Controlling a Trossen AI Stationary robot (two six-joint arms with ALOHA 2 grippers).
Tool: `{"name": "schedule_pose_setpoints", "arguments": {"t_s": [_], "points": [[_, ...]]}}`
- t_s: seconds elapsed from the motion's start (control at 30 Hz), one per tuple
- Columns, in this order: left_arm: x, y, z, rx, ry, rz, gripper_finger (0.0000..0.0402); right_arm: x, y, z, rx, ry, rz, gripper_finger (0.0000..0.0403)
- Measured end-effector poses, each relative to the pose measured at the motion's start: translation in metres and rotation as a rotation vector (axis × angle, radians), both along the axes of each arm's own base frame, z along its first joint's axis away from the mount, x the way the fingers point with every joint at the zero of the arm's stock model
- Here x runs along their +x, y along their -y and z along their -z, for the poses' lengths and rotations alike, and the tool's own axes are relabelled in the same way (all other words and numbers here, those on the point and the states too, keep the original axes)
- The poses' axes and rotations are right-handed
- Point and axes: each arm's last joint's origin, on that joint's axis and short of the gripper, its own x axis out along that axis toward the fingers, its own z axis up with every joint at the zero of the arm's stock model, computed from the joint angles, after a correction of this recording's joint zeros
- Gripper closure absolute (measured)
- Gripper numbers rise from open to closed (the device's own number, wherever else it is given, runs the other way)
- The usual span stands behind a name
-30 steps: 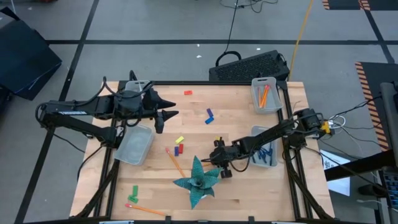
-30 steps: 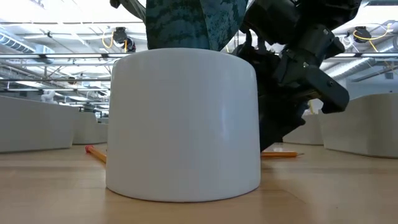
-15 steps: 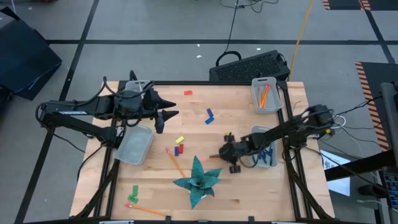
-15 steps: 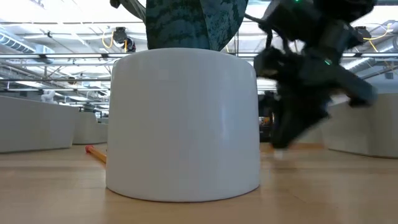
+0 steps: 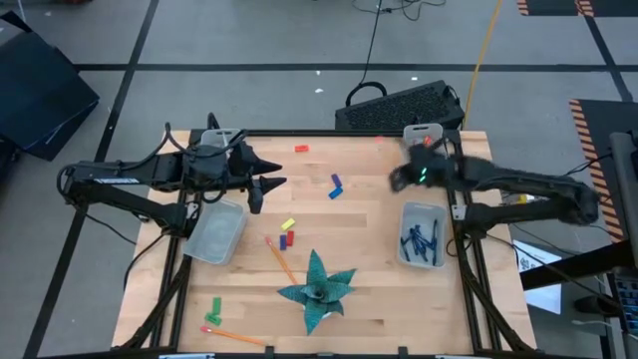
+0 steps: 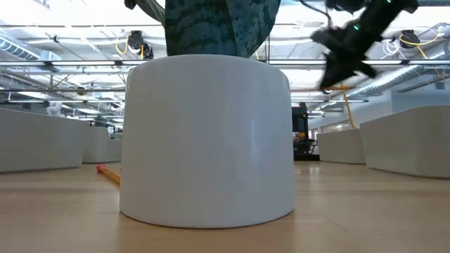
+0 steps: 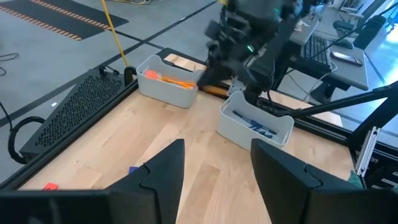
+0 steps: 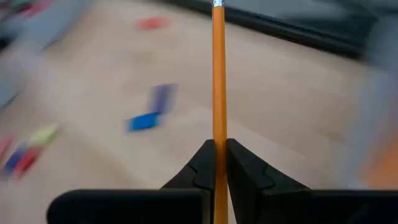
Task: Sort crayons/erasers/pens/pencils in bins
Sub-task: Put the top right orange pencil into the top right gray bin, then put the blue eraser into the bottom left gray bin
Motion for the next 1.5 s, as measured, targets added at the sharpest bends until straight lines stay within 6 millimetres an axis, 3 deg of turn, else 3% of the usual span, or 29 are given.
{"name": "schedule_pose_setpoints", "arguments": {"t_s": [0.17, 0.37, 0.6, 0.83, 0.97, 1.07, 1.23, 1.5], "points": [[0.000, 0.000, 0.000, 0.000, -0.001, 0.000, 0.0215, -0.051, 0.035, 0.003, 0.175, -0.116, 0.365, 0.0385], [0.000, 0.000, 0.000, 0.000, 0.000, 0.000, 0.0215, -0.075, 0.079, 0.011, 0.338, -0.074, 0.602, 0.0385], [0.000, 0.000, 0.000, 0.000, 0.000, 0.000, 0.0215, -0.082, 0.126, 0.039, 0.489, 0.004, 0.842, 0.0376], [0.000, 0.000, 0.000, 0.000, 0.000, 0.000, 0.0215, -0.074, 0.137, 0.032, 0.441, 0.183, 0.848, 0.0307], [0.000, 0.000, 0.000, 0.000, 0.000, 0.000, 0.0215, -0.066, 0.124, 0.019, 0.329, 0.179, 0.782, 0.0291], [0.000, 0.000, 0.000, 0.000, 0.000, 0.000, 0.0215, -0.046, 0.103, 0.001, 0.189, 0.188, 0.528, 0.0290], [0.000, 0.000, 0.000, 0.000, 0.000, 0.000, 0.0215, 0.000, 0.038, -0.015, 0.062, 0.192, 0.109, 0.0299], [0.000, 0.000, 0.000, 0.000, 0.001, 0.000, 0.0215, 0.061, -0.069, -0.009, -0.050, 0.296, -0.239, 0.0310]]}}
